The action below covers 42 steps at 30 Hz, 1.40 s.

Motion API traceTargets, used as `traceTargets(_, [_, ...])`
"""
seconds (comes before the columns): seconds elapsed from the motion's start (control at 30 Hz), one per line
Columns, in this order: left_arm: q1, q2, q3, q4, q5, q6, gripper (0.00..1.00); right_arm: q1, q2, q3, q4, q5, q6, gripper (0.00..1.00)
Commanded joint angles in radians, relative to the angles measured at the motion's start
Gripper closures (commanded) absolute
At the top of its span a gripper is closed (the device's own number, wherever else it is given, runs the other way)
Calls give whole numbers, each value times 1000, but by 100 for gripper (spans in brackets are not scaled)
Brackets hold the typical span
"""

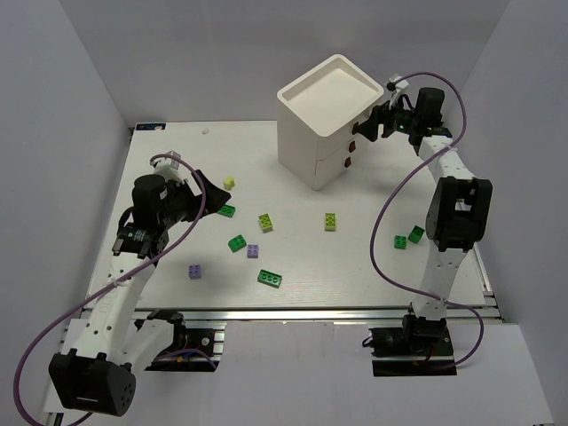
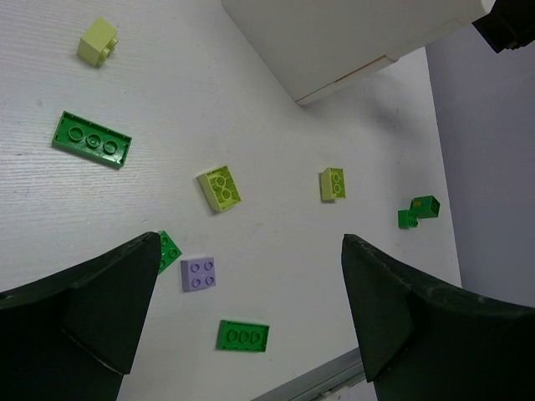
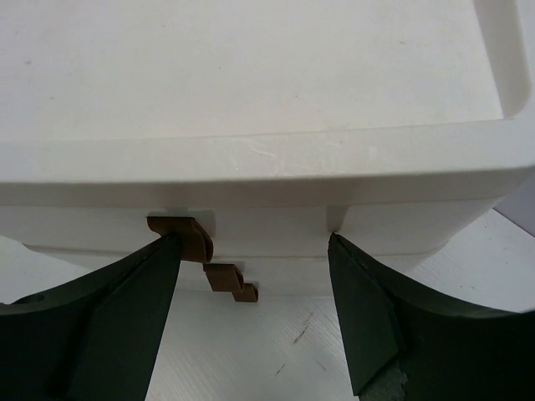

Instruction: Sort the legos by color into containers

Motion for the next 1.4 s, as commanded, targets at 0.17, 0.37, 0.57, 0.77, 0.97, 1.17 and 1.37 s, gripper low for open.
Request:
traceTargets(0.17, [-3,12,-7,23,10,-10,2,14,-5,13,3,-66,-41,26])
traceTargets(0.37, [-3,10,-12,23,14,-13,2,51,-9,-6,4,-93,-43,30])
traceTargets(0.57, [-3,7,-15,28,16,-16,2,66,-3,-5,21,-109,-17,32])
traceTargets(0.77, [-3,5,-16,25,14,-19,2,78,-8,-26,53,-111,-3,37])
traceTargets(0.97, [-3,7,-18,28,16,-19,2,77,1,-31,89,-102,14,62])
traceTargets(1.17, [-3,4,-18,26,14,-17,2,77,-23,-79,136,-109,14,89])
traceTargets(1.37, [-3,7,-26,37,19,-22,2,71,-65,-138,164,-103,10,100])
